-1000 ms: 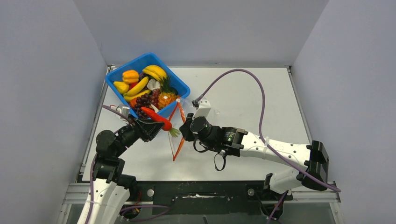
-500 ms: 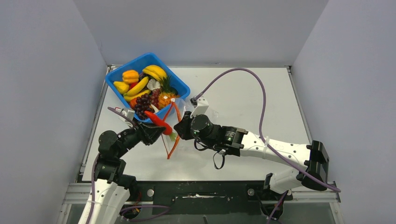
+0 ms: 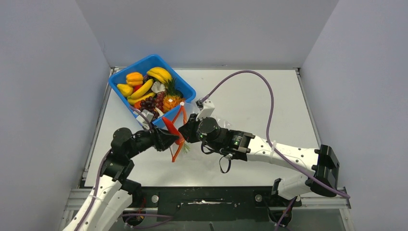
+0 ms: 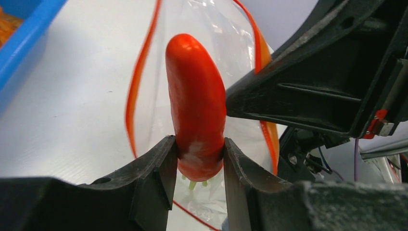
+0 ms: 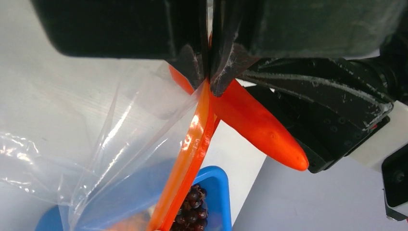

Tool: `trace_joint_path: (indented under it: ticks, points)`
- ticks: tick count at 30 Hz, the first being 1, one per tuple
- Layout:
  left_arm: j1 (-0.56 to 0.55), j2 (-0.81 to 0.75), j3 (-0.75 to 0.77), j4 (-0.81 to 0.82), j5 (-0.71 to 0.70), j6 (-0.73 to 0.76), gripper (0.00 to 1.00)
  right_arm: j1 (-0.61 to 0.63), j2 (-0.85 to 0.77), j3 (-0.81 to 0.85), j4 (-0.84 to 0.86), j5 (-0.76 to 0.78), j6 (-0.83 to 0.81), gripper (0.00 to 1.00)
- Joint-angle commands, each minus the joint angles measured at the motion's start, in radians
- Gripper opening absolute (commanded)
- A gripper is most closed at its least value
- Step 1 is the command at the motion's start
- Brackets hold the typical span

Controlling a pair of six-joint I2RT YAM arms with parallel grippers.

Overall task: Place the food in the zip-top bag and seal the zipper
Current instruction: Place the fake vegetable in the zipper food storage bag.

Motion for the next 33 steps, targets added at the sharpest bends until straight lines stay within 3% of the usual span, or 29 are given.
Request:
trace_joint_path:
  ticks: [1, 9, 18, 26, 33]
  points:
    - [-0.119, 0.05, 0.084, -0.033, -0.1, 0.084, 0.1, -0.01, -0.02, -0.025, 0.1, 0.046, -0.068, 0.0]
    - [-0.362, 0.228, 0.174, -0.126, -0.325, 0.133, 0.15, -0.014, -0.068, -0.085, 0.129, 0.039, -0.102, 0.0]
    - [-0.416, 0.267, 0.197, -0.155, -0.434, 0.113, 0.16, -0.016, -0.11, -0.14, 0.137, 0.028, -0.115, 0.0]
    - [-0.418, 0.245, 0.243, -0.162, -0.436, 0.048, 0.46, -0.017, -0.122, -0.141, 0.114, 0.03, -0.1, 0.0]
    - [-0.418, 0.173, 0.248, -0.155, -0.433, 0.026, 0.56, -0.017, -0.148, -0.154, 0.075, 0.075, -0.078, 0.0]
